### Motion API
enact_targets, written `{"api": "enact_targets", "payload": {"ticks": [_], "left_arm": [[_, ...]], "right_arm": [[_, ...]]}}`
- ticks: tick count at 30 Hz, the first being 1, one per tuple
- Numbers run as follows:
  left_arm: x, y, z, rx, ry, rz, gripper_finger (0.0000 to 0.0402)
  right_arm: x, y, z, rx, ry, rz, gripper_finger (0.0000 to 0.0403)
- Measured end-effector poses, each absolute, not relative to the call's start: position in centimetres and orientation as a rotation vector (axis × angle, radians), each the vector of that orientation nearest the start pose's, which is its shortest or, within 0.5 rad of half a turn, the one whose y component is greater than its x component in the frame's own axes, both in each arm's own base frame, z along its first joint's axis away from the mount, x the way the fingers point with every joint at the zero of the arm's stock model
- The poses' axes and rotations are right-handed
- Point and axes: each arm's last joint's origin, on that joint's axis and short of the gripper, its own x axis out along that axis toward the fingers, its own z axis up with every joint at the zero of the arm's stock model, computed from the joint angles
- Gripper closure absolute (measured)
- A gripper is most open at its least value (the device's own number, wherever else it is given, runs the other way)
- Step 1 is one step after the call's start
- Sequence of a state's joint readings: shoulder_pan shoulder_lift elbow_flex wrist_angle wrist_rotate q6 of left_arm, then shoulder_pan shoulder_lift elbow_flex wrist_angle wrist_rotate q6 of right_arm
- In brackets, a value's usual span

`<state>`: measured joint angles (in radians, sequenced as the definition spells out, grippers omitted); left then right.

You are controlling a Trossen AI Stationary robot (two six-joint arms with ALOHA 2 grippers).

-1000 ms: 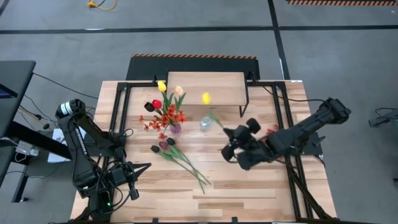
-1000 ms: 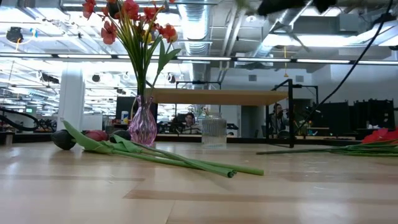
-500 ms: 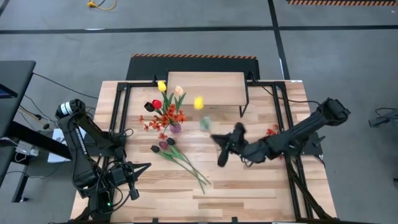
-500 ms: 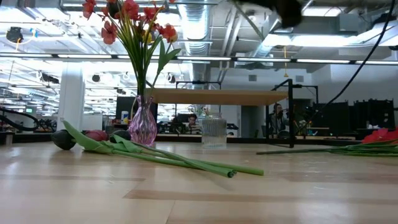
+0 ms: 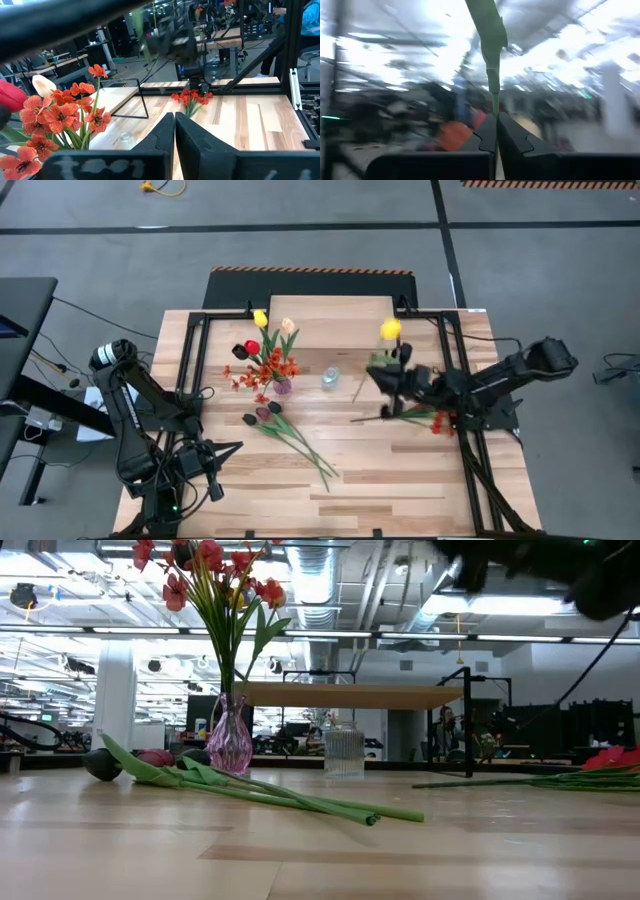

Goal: Pick and place flowers into a vace then onto a shelf
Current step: Put the yellow tulip into the transparent vase

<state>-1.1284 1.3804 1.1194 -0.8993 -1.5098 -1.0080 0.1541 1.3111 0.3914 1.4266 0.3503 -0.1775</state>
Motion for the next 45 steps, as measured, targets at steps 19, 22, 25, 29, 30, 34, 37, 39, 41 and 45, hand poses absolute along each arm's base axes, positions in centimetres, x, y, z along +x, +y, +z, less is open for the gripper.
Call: {"api": "enact_targets", "payload": {"ticks": [19,22,25,29,30,34,37,39,41,45], "left_arm": [[13.4,-21.3,29.3,0.130,0.095,0.414,0.0401],[13.4,-21.3,29.3,0.119,0.093,0.415,0.0401],[13.5,-21.3,29.3,0.115,0.092,0.415,0.0401],[13.5,-21.3,29.3,0.112,0.092,0.415,0.0401],[13.4,-21.3,29.3,0.112,0.092,0.415,0.0401],[13.4,-21.3,29.3,0.112,0.092,0.415,0.0401],[13.4,-21.3,29.3,0.112,0.092,0.415,0.0401],[13.4,-21.3,29.3,0.112,0.090,0.416,0.0401],[13.4,-21.3,29.3,0.112,0.090,0.416,0.0401],[13.4,-21.3,29.3,0.112,0.089,0.416,0.0401]], "right_arm": [[30.3,-3.9,18.6,-0.010,-0.326,-0.626,0.0403],[30.8,-4.0,18.3,-0.020,-0.311,-0.630,0.0403],[31.0,-4.0,17.7,-0.026,-0.280,-0.643,0.0403],[31.1,-4.1,17.3,-0.025,-0.265,-0.664,0.0403],[31.1,-4.1,17.3,-0.026,-0.257,-0.674,0.0403],[31.1,-4.2,17.1,-0.031,-0.238,-0.678,0.0403],[31.1,-4.2,17.1,-0.031,-0.238,-0.678,0.0403],[31.1,-4.2,17.1,-0.030,-0.239,-0.677,0.0403],[31.1,-4.2,17.1,-0.031,-0.238,-0.677,0.0403],[31.1,-4.2,17.1,-0.031,-0.238,-0.677,0.0403]]}}
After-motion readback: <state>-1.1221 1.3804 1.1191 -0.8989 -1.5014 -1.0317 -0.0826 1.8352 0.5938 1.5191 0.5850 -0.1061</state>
